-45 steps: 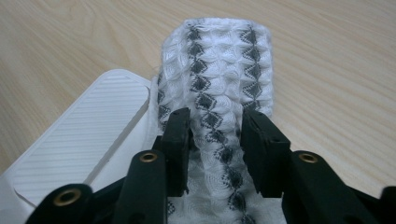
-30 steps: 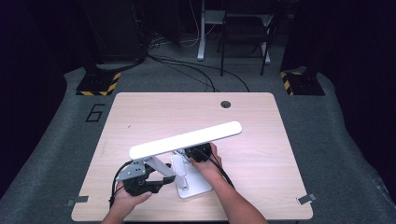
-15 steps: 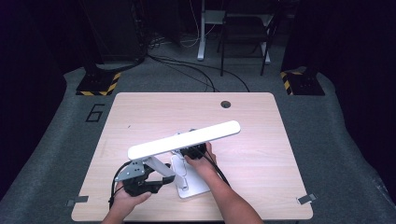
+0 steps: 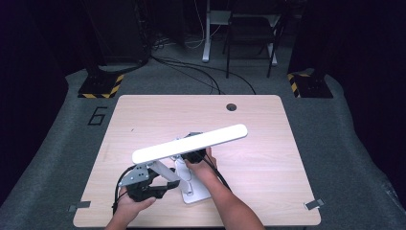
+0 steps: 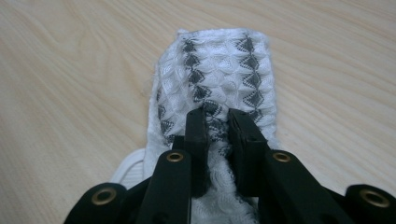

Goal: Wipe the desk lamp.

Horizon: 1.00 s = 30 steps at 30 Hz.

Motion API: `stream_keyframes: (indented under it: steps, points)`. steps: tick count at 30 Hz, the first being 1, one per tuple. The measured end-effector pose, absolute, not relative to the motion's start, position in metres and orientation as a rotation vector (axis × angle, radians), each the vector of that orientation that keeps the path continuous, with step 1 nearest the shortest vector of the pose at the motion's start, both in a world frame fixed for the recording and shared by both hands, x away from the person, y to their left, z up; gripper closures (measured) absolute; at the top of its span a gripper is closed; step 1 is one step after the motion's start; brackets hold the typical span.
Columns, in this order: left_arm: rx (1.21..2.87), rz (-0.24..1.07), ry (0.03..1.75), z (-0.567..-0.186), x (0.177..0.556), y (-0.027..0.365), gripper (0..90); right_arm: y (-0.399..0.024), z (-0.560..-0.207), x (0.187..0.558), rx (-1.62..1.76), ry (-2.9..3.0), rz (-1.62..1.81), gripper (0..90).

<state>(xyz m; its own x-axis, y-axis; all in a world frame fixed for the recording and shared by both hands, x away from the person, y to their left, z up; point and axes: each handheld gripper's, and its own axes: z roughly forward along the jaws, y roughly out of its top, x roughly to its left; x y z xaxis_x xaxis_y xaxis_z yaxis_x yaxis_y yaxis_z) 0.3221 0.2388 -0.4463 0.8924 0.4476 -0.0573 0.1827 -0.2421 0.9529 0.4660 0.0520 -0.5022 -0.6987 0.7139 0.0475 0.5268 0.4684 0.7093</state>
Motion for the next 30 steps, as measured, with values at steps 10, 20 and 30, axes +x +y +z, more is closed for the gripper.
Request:
stream_keyframes:
  steps: [10,20,30]
  points:
    - [1.822,0.29,0.491,-0.446,0.32,0.237,53.0,0.061,-0.504,0.462,0.971,2.472,1.032,78.8]
    - [1.821,0.309,0.498,-0.446,0.318,0.237,53.0,0.035,-0.503,0.469,1.032,2.451,0.978,78.7]
    - [1.818,0.304,0.499,-0.446,0.318,0.237,53.1,0.001,-0.502,0.474,1.077,2.414,0.928,78.8]
